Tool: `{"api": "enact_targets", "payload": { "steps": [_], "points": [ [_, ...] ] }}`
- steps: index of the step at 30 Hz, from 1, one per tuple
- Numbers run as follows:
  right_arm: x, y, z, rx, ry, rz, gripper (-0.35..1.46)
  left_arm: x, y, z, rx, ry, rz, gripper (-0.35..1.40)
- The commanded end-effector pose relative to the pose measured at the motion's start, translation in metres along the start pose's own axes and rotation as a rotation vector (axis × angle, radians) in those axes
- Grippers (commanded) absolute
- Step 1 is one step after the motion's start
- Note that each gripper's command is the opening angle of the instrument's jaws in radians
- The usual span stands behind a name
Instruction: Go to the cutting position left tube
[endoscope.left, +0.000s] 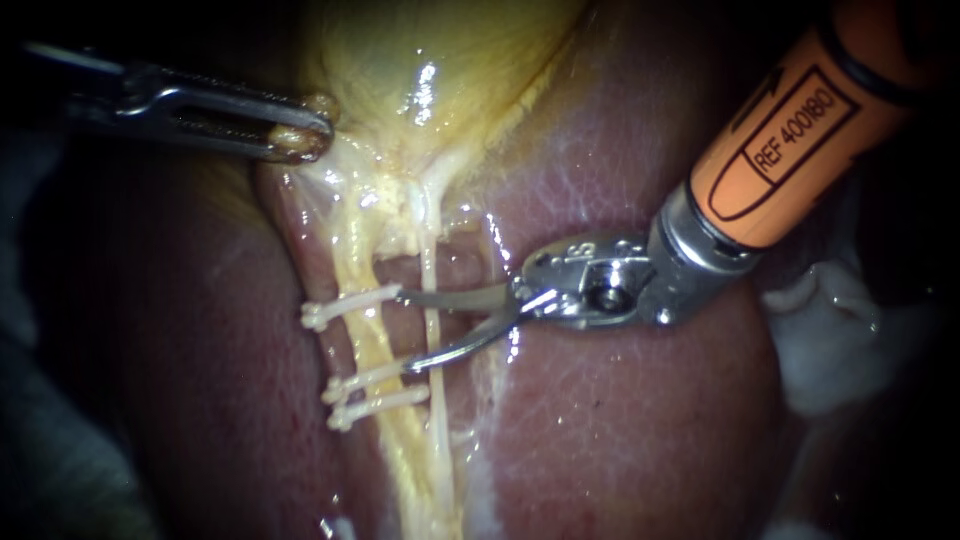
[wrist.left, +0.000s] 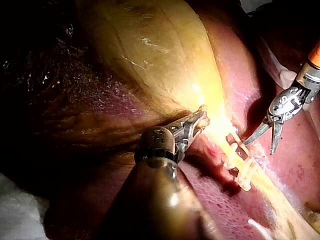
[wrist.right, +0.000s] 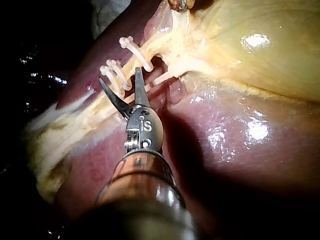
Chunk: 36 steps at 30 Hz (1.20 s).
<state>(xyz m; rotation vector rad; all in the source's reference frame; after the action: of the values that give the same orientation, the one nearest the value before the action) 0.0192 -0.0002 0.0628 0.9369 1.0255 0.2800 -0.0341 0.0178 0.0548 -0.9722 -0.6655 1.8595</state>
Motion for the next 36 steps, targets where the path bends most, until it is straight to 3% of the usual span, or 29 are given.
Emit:
{"api": "enact_targets", "payload": {
  "steps": [1, 10, 22, 28, 36],
  "points": [
    [-0.0001, 0.0, 0.0001, 0.007, -0.004, 0.001, 1.33, 0.0, 0.0, 0.0, 0.0, 0.0, 0.0, -0.35],
    [-0.0019, 0.0011, 0.0013, 0.035, -0.023, 0.01, 1.31, 0.0, 0.0, 0.0, 0.0, 0.0, 0.0, -0.35],
    [-0.0056, 0.0044, 0.003, 0.056, -0.051, 0.048, 1.35, 0.0, 0.0, 0.0, 0.0, 0.0, 0.0, -0.35],
    [-0.0059, 0.005, 0.0032, 0.055, -0.049, 0.052, 1.36, 0.0, 0.0, 0.0, 0.0, 0.0, 0.0, -0.35],
    [-0.0048, 0.0052, 0.0047, 0.107, 0.002, 0.071, 1.36, 0.0, 0.0, 0.0001, 0.0, 0.0, 0.0, -0.35]
  ]
}}
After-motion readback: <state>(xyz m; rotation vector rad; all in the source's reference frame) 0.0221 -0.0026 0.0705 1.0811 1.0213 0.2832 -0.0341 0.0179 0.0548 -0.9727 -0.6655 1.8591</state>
